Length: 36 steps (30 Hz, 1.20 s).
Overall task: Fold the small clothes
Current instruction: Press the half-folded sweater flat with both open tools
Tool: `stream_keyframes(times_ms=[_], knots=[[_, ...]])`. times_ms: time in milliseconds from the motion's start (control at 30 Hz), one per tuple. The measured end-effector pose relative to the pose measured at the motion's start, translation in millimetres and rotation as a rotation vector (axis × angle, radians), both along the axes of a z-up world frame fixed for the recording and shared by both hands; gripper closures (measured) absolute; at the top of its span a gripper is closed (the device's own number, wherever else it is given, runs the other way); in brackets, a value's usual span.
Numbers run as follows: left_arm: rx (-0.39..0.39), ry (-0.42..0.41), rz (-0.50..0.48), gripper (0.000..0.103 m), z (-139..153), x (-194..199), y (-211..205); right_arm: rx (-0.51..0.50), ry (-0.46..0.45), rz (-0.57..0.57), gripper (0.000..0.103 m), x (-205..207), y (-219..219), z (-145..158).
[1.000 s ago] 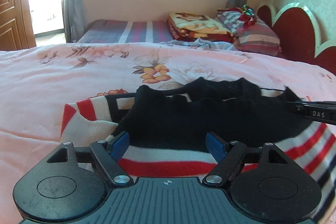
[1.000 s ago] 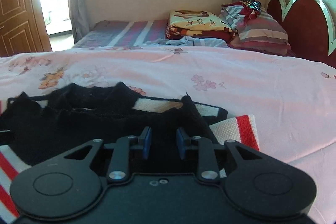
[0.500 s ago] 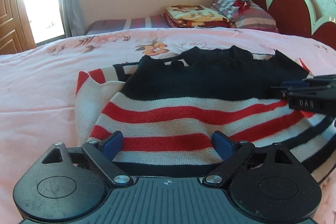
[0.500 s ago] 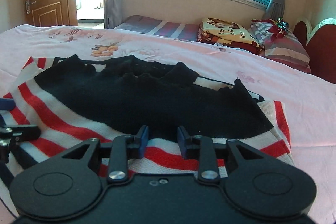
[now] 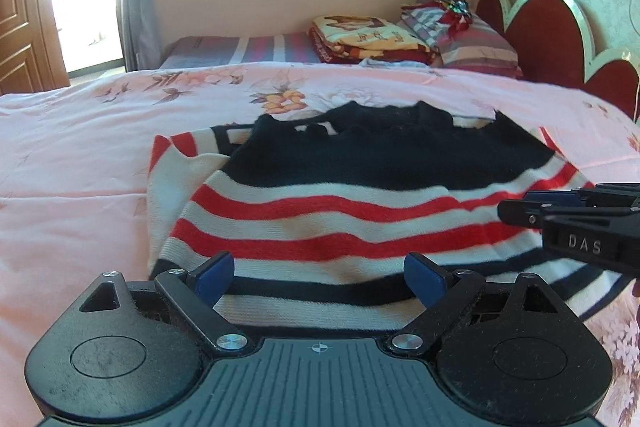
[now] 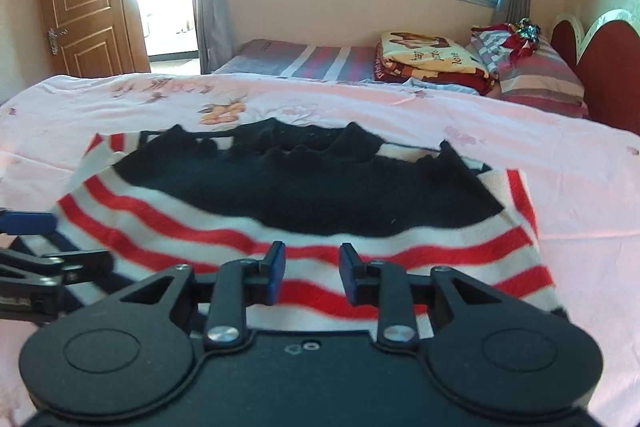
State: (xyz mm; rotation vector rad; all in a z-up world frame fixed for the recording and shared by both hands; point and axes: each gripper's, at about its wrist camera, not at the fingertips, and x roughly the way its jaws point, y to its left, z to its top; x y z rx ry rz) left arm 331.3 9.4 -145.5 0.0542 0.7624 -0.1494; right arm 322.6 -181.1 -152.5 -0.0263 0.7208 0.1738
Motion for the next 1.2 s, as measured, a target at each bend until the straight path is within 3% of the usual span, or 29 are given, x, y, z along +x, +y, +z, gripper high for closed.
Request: stream_keyframes(times_ms=[133, 267, 500, 867, 933, 1133, 1200], knots=[[0.044, 0.037, 0.001, 0.012, -12, -2, -1, -0.041, 0.013, 0.012, 0.073, -11, 10, -11], [0.102, 0.014, -0.042, 0.012, -19, -15, 3, -0.078, 0.01, -0.008, 0.071, -19, 2, -22], [0.134, 0.002, -0.032, 0.012, -19, -33, 12, -0.084, 0.019, -0.08, 0.072, -32, -24, -25], [0.107, 0.018, -0.006, 0.012, -19, -40, 21, -0.111, 0.016, -0.147, 0.072, -51, -48, -24], [0.105, 0.019, -0.001, 0.012, -19, -41, 21, -0.098, 0.02, -0.2, 0.067, -56, -58, -28], [0.097, 0.038, 0.028, 0.012, -16, -38, 19, -0.077, 0.0, -0.252, 0.066, -63, -67, -22], [0.101, 0.042, 0.029, 0.012, -17, -38, 19, -0.077, 0.04, -0.27, 0.066, -59, -73, -31]])
